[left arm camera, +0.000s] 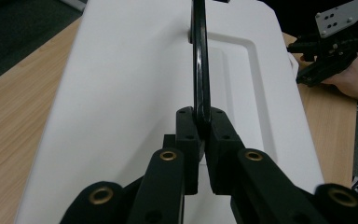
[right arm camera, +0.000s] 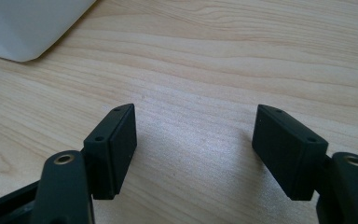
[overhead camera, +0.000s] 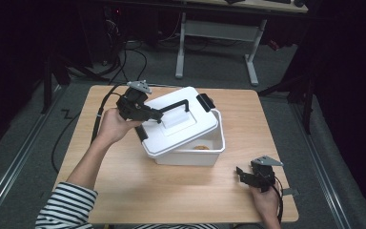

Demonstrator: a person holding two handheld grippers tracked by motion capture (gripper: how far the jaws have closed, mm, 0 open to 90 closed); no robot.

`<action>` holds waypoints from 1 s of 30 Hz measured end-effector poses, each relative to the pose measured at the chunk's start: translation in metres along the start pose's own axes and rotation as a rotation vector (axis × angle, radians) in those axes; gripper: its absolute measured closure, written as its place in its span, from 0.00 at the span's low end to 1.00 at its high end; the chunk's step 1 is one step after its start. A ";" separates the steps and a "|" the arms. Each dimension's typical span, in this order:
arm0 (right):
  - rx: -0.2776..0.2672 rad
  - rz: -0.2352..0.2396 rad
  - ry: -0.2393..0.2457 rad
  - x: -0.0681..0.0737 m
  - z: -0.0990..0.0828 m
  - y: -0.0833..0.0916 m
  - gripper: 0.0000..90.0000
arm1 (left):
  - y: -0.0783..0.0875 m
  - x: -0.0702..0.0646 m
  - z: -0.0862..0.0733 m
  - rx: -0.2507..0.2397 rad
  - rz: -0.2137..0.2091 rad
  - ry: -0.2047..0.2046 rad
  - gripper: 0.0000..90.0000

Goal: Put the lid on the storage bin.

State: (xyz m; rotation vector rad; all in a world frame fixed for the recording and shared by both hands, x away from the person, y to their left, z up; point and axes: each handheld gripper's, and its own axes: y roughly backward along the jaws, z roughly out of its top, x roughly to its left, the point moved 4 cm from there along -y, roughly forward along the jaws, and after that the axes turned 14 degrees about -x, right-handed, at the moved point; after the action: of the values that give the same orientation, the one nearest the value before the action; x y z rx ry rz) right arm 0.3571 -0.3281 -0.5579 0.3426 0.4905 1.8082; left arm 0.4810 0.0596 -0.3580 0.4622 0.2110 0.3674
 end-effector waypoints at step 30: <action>0.001 -0.001 -0.002 0.000 0.000 0.000 0.34 | -0.051 -0.002 0.001 0.068 -0.134 -0.033 0.95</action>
State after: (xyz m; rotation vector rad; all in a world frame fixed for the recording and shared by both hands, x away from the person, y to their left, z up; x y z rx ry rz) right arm 0.3570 -0.3279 -0.5579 0.3449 0.4899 1.8070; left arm 0.4942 0.0165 -0.3808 0.5178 0.2222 0.2214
